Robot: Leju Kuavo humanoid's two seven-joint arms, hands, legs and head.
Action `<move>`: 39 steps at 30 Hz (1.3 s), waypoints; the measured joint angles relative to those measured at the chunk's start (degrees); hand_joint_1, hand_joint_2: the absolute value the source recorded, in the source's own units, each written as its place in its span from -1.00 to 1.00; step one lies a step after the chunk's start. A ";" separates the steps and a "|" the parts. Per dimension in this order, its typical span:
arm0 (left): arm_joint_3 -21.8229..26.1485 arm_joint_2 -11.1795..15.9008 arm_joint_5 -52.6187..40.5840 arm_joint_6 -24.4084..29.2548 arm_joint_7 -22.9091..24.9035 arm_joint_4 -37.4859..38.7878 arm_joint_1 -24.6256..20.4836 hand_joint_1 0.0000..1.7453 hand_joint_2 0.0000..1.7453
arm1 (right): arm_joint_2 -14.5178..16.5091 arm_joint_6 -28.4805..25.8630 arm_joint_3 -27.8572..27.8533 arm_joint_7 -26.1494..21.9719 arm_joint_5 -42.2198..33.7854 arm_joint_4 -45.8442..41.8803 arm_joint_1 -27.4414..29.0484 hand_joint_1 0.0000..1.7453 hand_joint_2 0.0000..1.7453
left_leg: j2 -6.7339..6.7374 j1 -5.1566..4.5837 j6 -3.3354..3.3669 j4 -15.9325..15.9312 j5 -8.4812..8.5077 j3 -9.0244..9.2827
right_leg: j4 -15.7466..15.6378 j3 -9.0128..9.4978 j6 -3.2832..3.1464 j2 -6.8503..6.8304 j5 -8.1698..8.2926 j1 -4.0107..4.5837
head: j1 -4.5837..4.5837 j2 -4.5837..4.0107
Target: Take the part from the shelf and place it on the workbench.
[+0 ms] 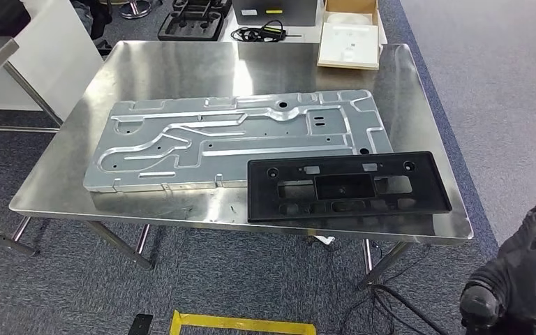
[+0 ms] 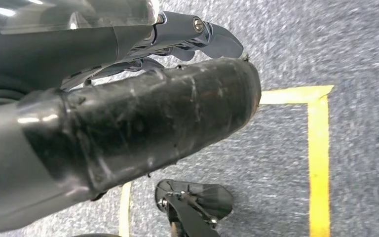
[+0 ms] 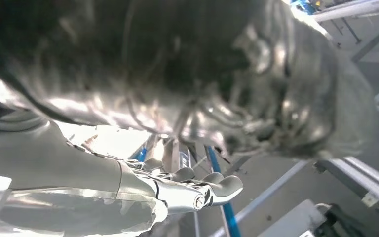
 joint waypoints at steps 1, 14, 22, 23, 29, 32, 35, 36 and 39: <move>0.05 0.09 0.21 0.16 0.13 0.01 -0.09 -1.00 -1.00 | 0.53 -0.93 -0.02 -0.45 -0.60 -0.19 0.85 -1.00 -1.00 | 0.00 -0.48 0.82 -3.54 1.21 2.67 | 0.01 -0.52 -0.04 0.00 0.53 0.18 | 0.02 0.00; 1.66 0.18 2.62 1.42 1.74 0.00 -0.41 -1.00 -1.00 | 5.78 -8.93 -0.02 -4.08 -6.53 -0.86 7.78 -1.00 -1.00 | 1.08 -0.86 3.05 -15.28 8.95 2.69 | 12.91 -1.60 3.87 0.12 -8.44 -0.99 | -0.18 0.00; 1.75 0.44 2.31 1.25 3.23 0.02 -0.27 -1.00 -1.00 | 8.24 -11.12 -0.02 -5.55 -11.87 1.21 10.36 -1.00 -1.00 | 0.84 -0.26 -0.06 -11.37 11.43 -2.72 | -1.99 10.58 2.85 -0.15 -8.00 -1.71 | -0.40 0.00; 1.76 0.42 2.32 1.21 3.54 0.03 -0.17 -1.00 -1.00 | 8.69 -11.28 -0.02 -6.24 -13.35 2.08 11.20 -1.00 -1.00 | 0.82 -0.11 -0.35 -10.80 10.59 -3.14 | -1.96 10.07 2.23 -0.24 -7.50 -1.68 | -0.42 0.00; 1.77 0.21 2.38 1.12 4.24 0.03 -0.10 -1.00 -1.00 | 10.75 -11.38 -0.02 -8.66 -17.95 5.54 13.97 -1.00 -1.00 | 0.79 0.12 -0.98 3.38 1.07 -5.61 | -1.79 5.80 0.64 -0.41 -4.04 -1.09 | -0.65 0.00; 1.77 0.21 2.39 1.10 4.32 0.02 -0.18 -1.00 -1.00 | 11.30 -11.40 -0.02 -8.87 -17.98 6.46 14.50 -1.00 -1.00 | 0.67 -0.11 -0.13 -3.52 5.10 0.94 | -1.37 3.67 0.96 -0.30 -2.54 -0.84 | -0.67 0.00; 1.78 0.25 2.38 1.10 4.30 0.03 -0.56 -1.00 -1.00 | 11.64 -11.41 -0.02 -9.01 -18.03 6.97 14.68 -1.00 -1.00 | 0.45 -0.71 0.73 -12.63 3.78 6.55 | -1.43 2.82 1.89 -0.35 -1.13 -0.76 | -0.63 0.00; 1.78 0.24 2.38 1.10 4.30 0.03 -0.60 -1.00 -1.00 | 11.68 -11.42 -0.02 -9.04 -18.20 7.12 14.71 -1.00 -1.00 | 0.44 -0.83 0.98 -13.48 3.83 6.69 | -1.67 2.78 2.27 -0.38 -0.55 -0.80 | -0.61 0.00; 1.79 0.04 2.39 1.13 4.33 0.04 -0.59 -1.00 -1.00 | 11.83 -11.42 -0.02 -9.17 -19.37 7.64 15.02 -1.00 -1.00 | 0.81 -0.55 2.22 -14.42 5.76 5.58 | -0.77 1.97 3.05 -0.17 -1.93 -0.88 | -0.51 0.00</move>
